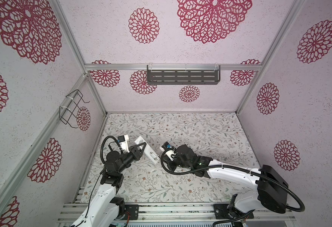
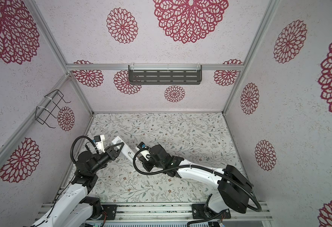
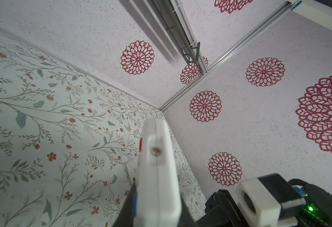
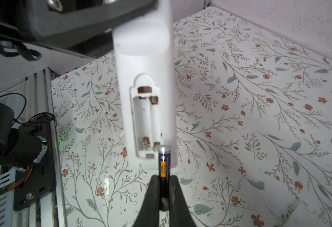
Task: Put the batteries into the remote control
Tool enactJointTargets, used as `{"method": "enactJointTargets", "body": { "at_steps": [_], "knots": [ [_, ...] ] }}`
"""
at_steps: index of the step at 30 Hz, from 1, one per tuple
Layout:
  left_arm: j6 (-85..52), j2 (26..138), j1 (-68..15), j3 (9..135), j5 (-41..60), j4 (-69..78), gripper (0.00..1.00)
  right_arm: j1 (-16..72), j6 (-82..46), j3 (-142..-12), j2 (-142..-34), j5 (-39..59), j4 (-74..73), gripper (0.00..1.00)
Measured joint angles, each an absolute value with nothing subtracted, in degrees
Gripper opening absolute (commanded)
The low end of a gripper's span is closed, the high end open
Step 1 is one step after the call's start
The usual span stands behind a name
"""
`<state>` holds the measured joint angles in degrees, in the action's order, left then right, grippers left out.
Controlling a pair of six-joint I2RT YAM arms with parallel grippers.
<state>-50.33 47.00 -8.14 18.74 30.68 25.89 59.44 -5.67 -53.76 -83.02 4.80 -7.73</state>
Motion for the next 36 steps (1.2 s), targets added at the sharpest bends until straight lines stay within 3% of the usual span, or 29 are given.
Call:
{"method": "enactJointTargets", "body": {
  "at_steps": [36],
  "knots": [
    [-51.9, 45.3, -8.1, 17.8, 30.4, 28.7, 0.18, 60.9, -5.1, -62.2, -88.5, 3.0, -3.4, 0.09]
  ]
}}
